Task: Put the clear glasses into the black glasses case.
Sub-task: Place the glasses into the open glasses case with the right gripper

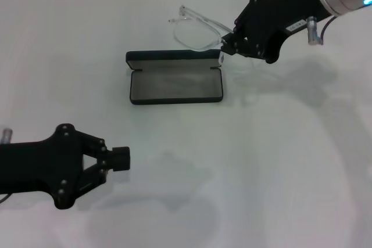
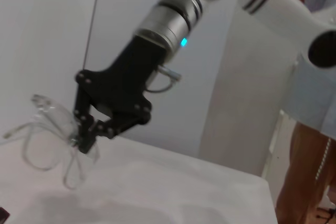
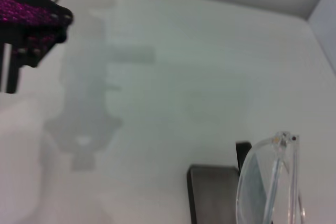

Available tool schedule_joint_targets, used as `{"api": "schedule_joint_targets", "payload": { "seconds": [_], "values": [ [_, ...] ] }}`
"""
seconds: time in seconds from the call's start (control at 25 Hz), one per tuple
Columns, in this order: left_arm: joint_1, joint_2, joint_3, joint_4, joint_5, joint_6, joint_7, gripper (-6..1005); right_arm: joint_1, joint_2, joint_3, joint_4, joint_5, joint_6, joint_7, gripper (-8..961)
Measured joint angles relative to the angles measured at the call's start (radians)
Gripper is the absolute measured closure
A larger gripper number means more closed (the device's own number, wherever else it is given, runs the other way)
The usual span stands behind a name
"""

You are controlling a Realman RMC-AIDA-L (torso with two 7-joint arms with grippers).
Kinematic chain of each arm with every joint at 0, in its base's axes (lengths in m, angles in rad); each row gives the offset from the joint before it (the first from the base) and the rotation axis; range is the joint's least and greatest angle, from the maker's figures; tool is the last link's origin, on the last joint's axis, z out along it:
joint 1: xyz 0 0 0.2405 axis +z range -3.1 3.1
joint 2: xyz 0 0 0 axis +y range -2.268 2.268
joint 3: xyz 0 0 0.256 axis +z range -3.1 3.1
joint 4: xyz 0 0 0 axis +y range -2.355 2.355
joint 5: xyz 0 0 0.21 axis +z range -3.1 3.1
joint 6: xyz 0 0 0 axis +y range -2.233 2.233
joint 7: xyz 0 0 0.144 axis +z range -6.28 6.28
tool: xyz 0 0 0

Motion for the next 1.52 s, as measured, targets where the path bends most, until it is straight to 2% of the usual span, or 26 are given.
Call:
{"api": "schedule_joint_targets", "payload": {
  "seconds": [0.2, 0.4, 0.92, 1.2, 1.52],
  "values": [
    [-0.007, -0.008, -0.002, 0.001, 0.017, -0.003, 0.006, 942, 0.098, 0.002, -0.016, 0.072, -0.085, -0.015, 0.024, 900],
    [-0.008, -0.009, -0.002, -0.001, 0.018, -0.006, 0.006, 941, 0.179, 0.011, -0.073, 0.152, -0.167, -0.02, 0.026, 900],
    [-0.015, -0.017, -0.001, -0.001, 0.018, -0.008, 0.006, 940, 0.208, 0.015, -0.274, 0.251, -0.175, 0.168, 0.016, 901],
    [-0.022, -0.017, -0.001, -0.004, 0.019, -0.008, 0.006, 940, 0.22, 0.015, -0.329, 0.314, -0.125, 0.278, 0.019, 901],
    [-0.032, -0.017, -0.001, -0.006, 0.02, -0.008, 0.006, 941, 0.223, 0.015, -0.38, 0.349, -0.074, 0.335, 0.017, 901]
  ]
}}
